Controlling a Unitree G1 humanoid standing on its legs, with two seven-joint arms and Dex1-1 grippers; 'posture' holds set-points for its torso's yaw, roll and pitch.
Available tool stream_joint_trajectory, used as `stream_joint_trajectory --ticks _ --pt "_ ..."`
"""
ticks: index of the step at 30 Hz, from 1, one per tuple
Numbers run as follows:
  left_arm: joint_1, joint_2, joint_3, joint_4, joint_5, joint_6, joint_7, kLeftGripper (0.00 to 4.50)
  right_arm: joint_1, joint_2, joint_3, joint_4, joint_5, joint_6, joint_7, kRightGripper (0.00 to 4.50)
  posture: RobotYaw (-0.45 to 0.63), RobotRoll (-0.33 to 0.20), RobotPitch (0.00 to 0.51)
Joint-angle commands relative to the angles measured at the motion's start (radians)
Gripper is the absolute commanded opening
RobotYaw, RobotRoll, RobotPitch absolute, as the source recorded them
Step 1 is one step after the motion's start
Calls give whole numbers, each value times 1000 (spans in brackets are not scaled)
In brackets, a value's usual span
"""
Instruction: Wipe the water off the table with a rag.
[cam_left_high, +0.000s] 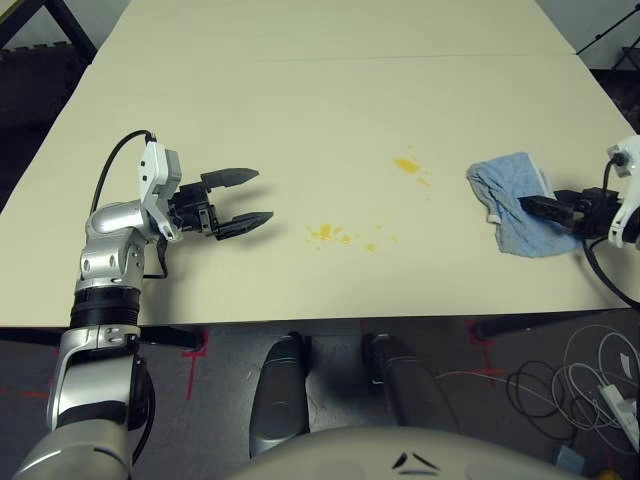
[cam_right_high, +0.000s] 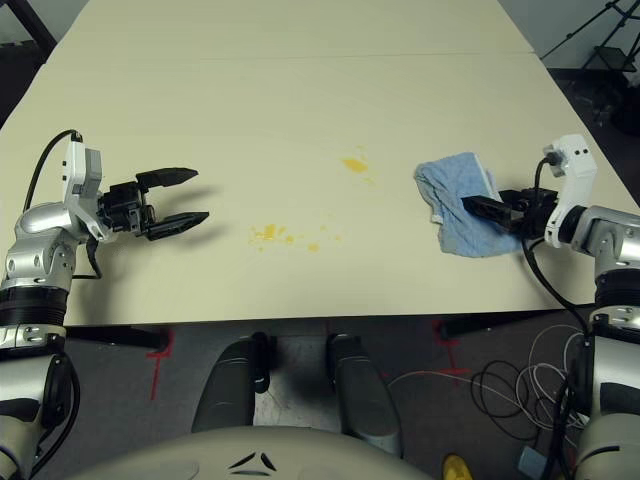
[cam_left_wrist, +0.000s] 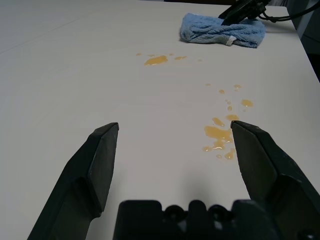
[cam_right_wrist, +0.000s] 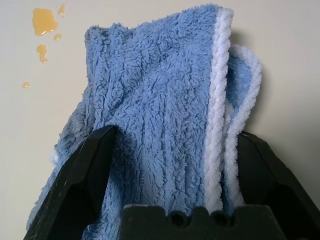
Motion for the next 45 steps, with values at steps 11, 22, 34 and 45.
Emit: stream_joint_trajectory --ticks 11,22,34,45 --pt "6 2 -9 12 -2 -17 -5 4500 15 43 65 27 -53 -15 -20 966 137 0 218" --pt "1 4 -14 38 6 -37 -9 4500 -155 130 -60 -36 70 17 -126 53 134 0 218" --pt "3 5 -17 30 1 -43 -1 4500 -309 301 87 203 -85 -113 -303 53 156 0 215" --pt "31 16 -15 0 -1 -43 1 4500 -377 479 135 332 -145 -176 -311 53 178 0 220"
